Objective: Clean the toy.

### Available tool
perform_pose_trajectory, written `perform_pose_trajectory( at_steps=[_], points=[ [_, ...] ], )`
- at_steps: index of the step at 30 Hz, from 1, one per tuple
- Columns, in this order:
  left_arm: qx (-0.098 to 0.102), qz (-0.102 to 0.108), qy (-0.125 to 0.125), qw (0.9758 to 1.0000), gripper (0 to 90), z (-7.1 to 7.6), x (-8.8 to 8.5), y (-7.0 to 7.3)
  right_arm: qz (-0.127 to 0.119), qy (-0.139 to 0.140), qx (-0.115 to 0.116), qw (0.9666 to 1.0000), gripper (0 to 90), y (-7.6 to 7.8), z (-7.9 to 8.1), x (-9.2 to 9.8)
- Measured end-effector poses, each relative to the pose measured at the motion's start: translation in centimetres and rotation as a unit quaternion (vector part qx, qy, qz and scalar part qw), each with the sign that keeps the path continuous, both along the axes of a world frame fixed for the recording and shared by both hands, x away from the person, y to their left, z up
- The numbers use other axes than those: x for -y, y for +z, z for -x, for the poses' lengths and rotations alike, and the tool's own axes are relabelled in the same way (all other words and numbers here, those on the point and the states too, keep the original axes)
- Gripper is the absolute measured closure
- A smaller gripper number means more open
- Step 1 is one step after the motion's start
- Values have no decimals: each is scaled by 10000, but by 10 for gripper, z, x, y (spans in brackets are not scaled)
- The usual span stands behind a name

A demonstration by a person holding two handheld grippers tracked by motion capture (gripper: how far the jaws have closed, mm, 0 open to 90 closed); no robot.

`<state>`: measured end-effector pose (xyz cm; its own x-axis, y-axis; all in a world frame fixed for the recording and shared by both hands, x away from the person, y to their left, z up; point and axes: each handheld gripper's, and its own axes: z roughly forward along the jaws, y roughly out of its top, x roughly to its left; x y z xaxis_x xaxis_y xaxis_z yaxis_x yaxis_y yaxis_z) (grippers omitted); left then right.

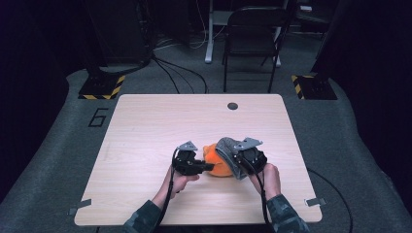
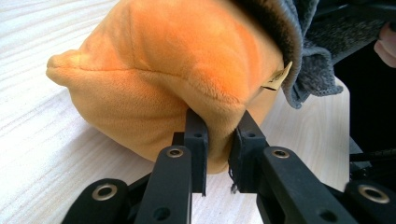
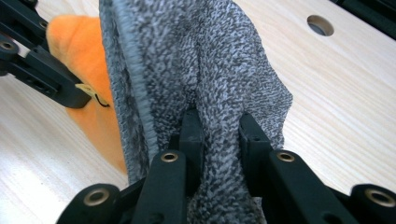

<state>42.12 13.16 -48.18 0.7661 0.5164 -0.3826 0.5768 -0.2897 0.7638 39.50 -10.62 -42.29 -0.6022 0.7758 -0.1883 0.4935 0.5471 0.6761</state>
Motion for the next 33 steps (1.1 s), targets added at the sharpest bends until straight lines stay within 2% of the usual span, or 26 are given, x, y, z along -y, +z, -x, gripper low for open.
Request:
perform_pose_trajectory(
  at_steps=[2, 4, 8, 9, 11, 13, 14, 16, 17, 19, 20, 21, 23, 24, 25, 26, 27, 29, 30, 32, 33],
  points=[
    [83, -53, -21, 9999, 744, 0, 0, 0, 20, 18, -12, 10000, 762, -2, -1, -1],
    [156, -108, -15, 9998, 666, 1, 0, 1, 20, -8, -12, 10000, 762, -1, 0, -2],
    [514, -263, -48, 9983, 477, 5, 0, 5, 57, 58, -39, 10000, 763, 0, -2, 0],
    [609, -284, -103, 9977, 436, 6, 0, 6, -54, -50, -40, 10000, 764, 0, -2, -2],
    [963, -570, -59, 9937, 376, 10, -1, 8, -39, -21, -5, 10000, 764, 0, -3, -1],
    [1249, -706, -80, 9896, 327, 13, -3, 10, -51, -19, -98, 9999, 765, 1, -4, -1],
    [1394, -771, -117, 9872, 296, 14, -4, 10, -22, 44, -44, 10000, 765, 1, -5, -2],
    [1794, -1132, -117, 9772, 264, 15, -5, 7, -47, 4, -48, 10000, 765, 0, -5, -4],
    [1941, -1307, -208, 9720, 228, 14, -6, 4, -27, -4, -96, 10000, 766, 1, -5, -4],
    [2031, -1449, -265, 9680, 205, 12, -6, -5, -24, 48, -64, 10000, 766, 1, -7, -4],
    [2155, -1584, -287, 9631, 198, 12, -5, -9, -29, 18, -68, 10000, 766, 1, -7, -4],
    [2229, -1636, -329, 9604, 194, 10, -4, -12, -48, 6, -62, 10000, 766, 1, -7, -4],
    [2302, -1676, -289, 9582, 188, 8, -3, -16, -47, -50, -176, 9998, 766, 1, -7, -5],
    [2297, -1660, -290, 9586, 186, 7, -3, -18, -44, -42, -177, 9998, 766, 1, -7, -5],
    [2363, -1671, -321, 9567, 186, 6, -2, -19, 14, 32, -93, 10000, 767, 1, -8, -5],
    [2375, -1682, -292, 9563, 186, 5, -2, -20, 0, 26, -108, 9999, 767, 1, -8, -5],
    [2353, -1662, -316, 9571, 186, 5, -1, -21, -12, 44, -96, 9999, 767, 0, -8, -5],
    [2434, -1717, -417, 9537, 193, 4, -1, -21, -26, -40, -182, 9998, 767, 0, -7, -6],
    [2424, -1676, -496, 9543, 199, 5, -1, -22, -51, -33, -144, 9999, 767, 0, -8, -5],
    [2478, -1726, -580, 9515, 215, 5, -1, -24, -69, -31, -95, 9999, 767, 0, -9, -4],
    [2478, -1752, -645, 9507, 215, 5, 0, -25, -72, -7, -170, 9998, 767, 0, -9, -3]
  ],
)
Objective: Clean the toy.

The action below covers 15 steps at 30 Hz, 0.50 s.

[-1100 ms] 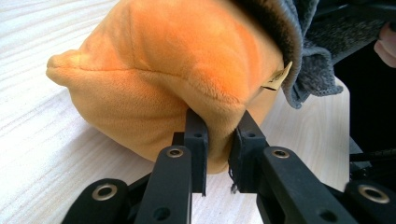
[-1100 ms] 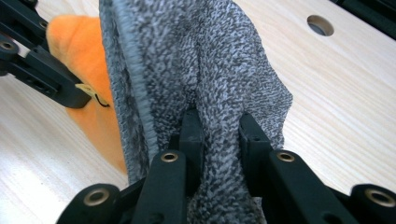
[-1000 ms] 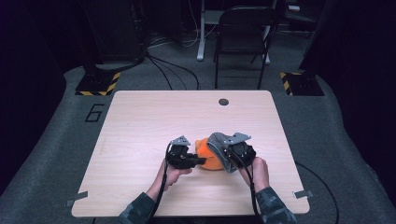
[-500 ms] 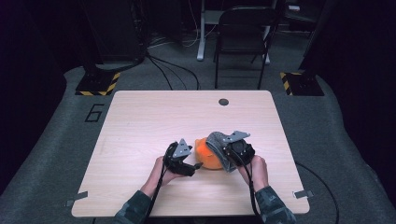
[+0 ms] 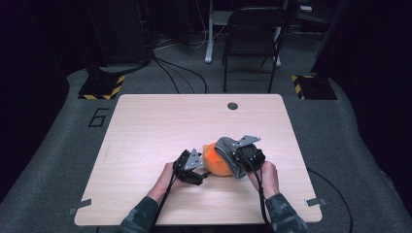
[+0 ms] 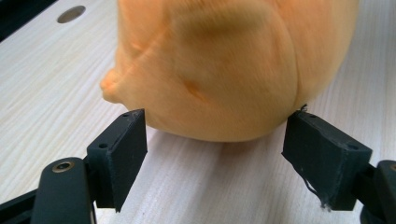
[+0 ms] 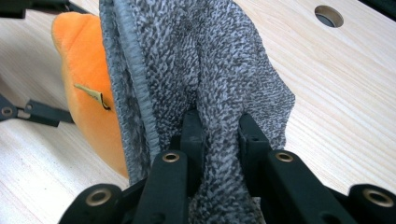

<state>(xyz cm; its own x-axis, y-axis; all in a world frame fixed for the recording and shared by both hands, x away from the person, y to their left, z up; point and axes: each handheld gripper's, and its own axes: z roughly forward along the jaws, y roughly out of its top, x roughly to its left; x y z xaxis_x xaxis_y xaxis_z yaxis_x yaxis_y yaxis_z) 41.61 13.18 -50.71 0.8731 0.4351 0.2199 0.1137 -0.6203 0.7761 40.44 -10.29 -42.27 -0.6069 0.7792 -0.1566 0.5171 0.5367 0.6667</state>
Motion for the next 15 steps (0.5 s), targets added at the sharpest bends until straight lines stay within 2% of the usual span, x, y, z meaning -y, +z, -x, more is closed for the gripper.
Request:
perform_pose_trajectory(
  at_steps=[4, 9, 12, 13, 15],
  points=[
    [77, -155, 23, 9998, 222, 0, 5, -6, -19, -10, 14, 10000, 767, 0, -1, 1],
    [203, -21, 69, 9998, 284, -1, 9, -10, -46, -17, -15, 10000, 767, -1, -1, 1],
    [191, 106, 74, 9997, 393, -1, 8, -10, -114, -113, -53, 9999, 768, -2, -1, 1],
    [217, 122, 89, 9997, 441, -1, 8, -10, -116, -43, -70, 9999, 768, -2, -2, 3],
    [303, 169, 79, 9994, 519, 0, 8, -12, -147, -94, -68, 9998, 767, -3, -3, 3]
  ],
)
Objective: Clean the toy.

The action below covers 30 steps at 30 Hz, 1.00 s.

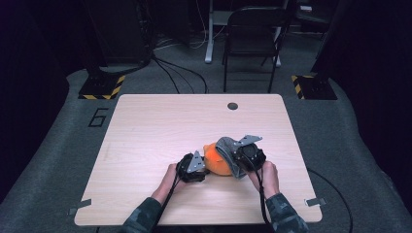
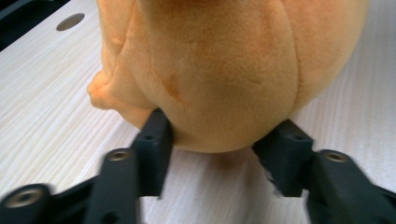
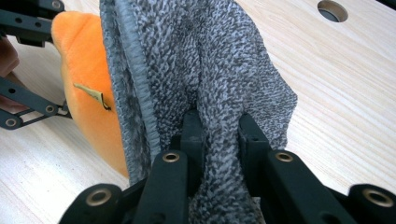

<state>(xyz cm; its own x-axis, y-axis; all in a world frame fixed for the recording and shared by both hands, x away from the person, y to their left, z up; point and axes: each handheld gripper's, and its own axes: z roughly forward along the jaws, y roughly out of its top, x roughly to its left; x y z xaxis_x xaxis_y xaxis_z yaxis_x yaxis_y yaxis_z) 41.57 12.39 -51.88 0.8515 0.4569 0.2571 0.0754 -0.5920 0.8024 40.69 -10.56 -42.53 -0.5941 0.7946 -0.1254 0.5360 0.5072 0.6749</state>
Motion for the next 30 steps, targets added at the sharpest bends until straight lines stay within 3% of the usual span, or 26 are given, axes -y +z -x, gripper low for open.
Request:
perform_pose_trajectory(
  at_steps=[5, 8, 9, 15, 19, 24, 30],
  points=[
    [73, 27, 17, 10000, 703, 1, 1, -1, -80, 27, -37, 10000, 767, 0, 1, 2],
    [95, 72, 41, 9999, 742, 1, 1, 0, -201, 1, 73, 9998, 767, 5, 3, 6],
    [101, 63, 34, 9999, 752, 1, 1, 0, -179, -32, 202, 9996, 767, 8, 4, 10],
    [162, 45, 45, 9998, 767, 2, 0, -1, -214, -669, 420, 9966, 767, 20, 8, 57],
    [282, 47, 51, 9996, 775, 2, 0, -3, -176, -1087, 188, 9937, 766, 2, 5, 88],
    [420, 109, 54, 9990, 799, 4, 0, -4, 6, -1285, -145, 9916, 766, -22, -7, 95],
    [358, 567, 22, 9977, 810, 8, 1, 4, -51, -1353, -216, 9906, 765, -26, -11, 101]
  ],
)
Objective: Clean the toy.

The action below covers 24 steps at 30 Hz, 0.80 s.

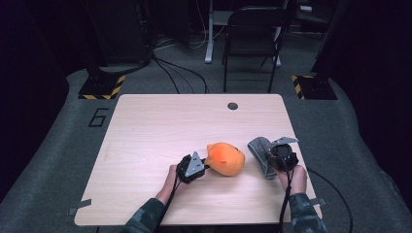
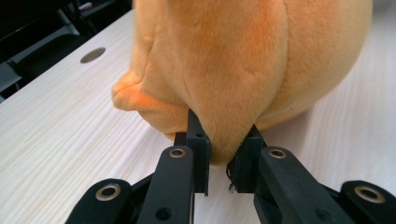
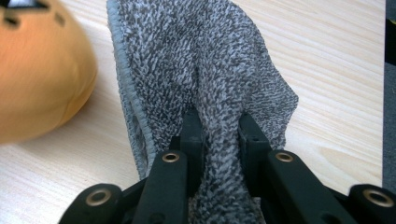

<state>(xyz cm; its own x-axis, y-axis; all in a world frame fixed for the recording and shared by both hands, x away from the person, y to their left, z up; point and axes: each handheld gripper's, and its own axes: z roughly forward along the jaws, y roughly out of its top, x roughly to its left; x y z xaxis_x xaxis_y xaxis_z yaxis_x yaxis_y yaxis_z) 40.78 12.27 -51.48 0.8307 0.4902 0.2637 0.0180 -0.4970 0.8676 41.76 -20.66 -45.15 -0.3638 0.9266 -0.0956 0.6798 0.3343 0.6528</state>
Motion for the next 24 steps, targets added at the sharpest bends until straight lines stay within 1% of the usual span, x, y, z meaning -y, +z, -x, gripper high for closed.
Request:
perform_pose_trajectory(
  at_steps=[3, 4, 5, 6, 7, 8, 9, 11, 12, 13, 14, 15, 16, 17, 18, 19, 20, 21, 22, 23, 24],
  points=[
    [-101, 198, -92, 9997, 810, 2, 0, 8, -47, -49, 14, 10000, 766, 0, -1, 3],
    [-143, 302, -87, 9994, 810, 3, 0, 12, -53, -38, 40, 10000, 765, 0, -1, 5],
    [-245, 445, -127, 9986, 809, 4, 0, 17, -48, -40, 30, 10000, 765, 1, -1, 6],
    [-320, 529, -132, 9980, 809, 5, -1, 21, -75, -78, 21, 9999, 765, 1, -1, 6],
    [-340, 577, -121, 9977, 808, 5, -2, 25, -77, -91, 12, 9999, 765, 2, -1, 6],
    [-463, 635, -147, 9968, 808, 6, -2, 30, -56, -69, 51, 9999, 765, 2, -1, 7],
    [-566, 736, -171, 9955, 807, 7, -2, 35, -81, -81, 48, 9999, 765, 3, 0, 7],
    [-767, 791, -170, 9938, 806, 9, -2, 42, -107, -139, 94, 9998, 765, 4, 0, 7],
    [-883, 810, -187, 9926, 806, 10, -3, 46, -107, -72, 78, 9999, 765, 5, 0, 8],
    [-995, 810, -192, 9915, 806, 10, -2, 50, -99, -61, 108, 9999, 765, 6, 0, 9],
    [-1100, 865, -145, 9901, 805, 11, -2, 52, -96, -89, 126, 9998, 765, 6, 0, 9],
    [-1311, 899, -90, 9872, 805, 11, -2, 56, -112, -99, 91, 9998, 765, 7, 0, 8],
    [-1413, 969, -28, 9852, 804, 11, -2, 58, -147, -92, 125, 9998, 765, 8, 0, 8],
    [-1596, 1012, 72, 9819, 805, 11, -2, 60, -144, -69, 138, 9998, 765, 8, 0, 9],
    [-1728, 1052, 95, 9793, 804, 11, -3, 62, -106, -74, 129, 9998, 765, 9, 0, 9],
    [-1812, 1084, 148, 9773, 804, 11, -3, 63, -134, -74, 126, 9998, 765, 10, 0, 8],
    [-2039, 1193, 276, 9713, 804, 11, -3, 64, -144, -61, 137, 9998, 765, 11, 1, 8],
    [-2131, 1189, 304, 9693, 804, 10, -4, 64, -144, -82, 176, 9997, 765, 12, 1, 8],
    [-2267, 1236, 371, 9654, 804, 9, -5, 64, -157, -60, 155, 9997, 765, 14, 1, 8],
    [-2337, 1254, 375, 9634, 804, 8, -6, 63, -183, -65, 194, 9996, 765, 17, 2, 8],
    [-2504, 1314, 423, 9582, 804, 6, -6, 60, -197, -62, 225, 9995, 765, 19, 2, 8]
  ],
)
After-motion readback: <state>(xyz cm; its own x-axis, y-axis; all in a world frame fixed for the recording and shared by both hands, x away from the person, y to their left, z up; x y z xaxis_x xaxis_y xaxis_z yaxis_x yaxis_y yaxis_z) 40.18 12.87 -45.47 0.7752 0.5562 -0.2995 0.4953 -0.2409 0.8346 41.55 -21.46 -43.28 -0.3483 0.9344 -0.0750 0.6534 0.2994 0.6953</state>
